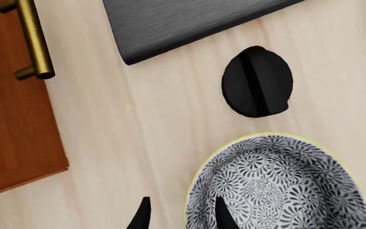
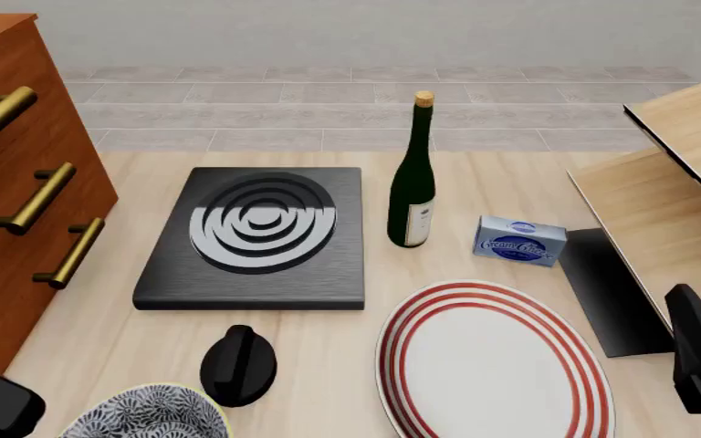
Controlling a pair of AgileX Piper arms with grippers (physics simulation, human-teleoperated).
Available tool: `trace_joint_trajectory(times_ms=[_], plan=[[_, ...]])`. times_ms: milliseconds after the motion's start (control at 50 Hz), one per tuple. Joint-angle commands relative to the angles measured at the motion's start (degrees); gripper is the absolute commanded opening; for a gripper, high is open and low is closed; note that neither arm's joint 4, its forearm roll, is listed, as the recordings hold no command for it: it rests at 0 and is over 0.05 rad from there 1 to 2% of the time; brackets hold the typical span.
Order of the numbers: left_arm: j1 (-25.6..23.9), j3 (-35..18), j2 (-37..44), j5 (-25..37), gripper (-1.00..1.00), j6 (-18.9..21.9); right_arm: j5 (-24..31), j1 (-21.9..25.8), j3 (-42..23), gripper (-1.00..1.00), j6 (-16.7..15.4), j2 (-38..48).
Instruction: Put the bowl on the top of the cabinet.
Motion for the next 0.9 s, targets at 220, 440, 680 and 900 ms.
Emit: trace_joint_trajectory(times_ms=[220, 440, 680, 900], plan=[[-0.54, 2.21, 1.36, -2.97, 1.00, 0.11, 0.00, 0.00, 0.00, 1.00, 0.00, 0.00], [-1.39, 2.32, 1.69, -2.74, 1.00, -0.51, 0.00, 0.00, 0.00, 1.00, 0.01, 0.01], [-1.19, 3.33, 3.06, -4.82, 1.00, -0.09, 0.00, -0.01, 0.00, 1.00, 0.02, 0.00], [1.78, 0.07, 1.34, -5.28, -1.00, 1.64, 0.00, 0.00, 0.00, 1.00, 0.01, 0.00]])
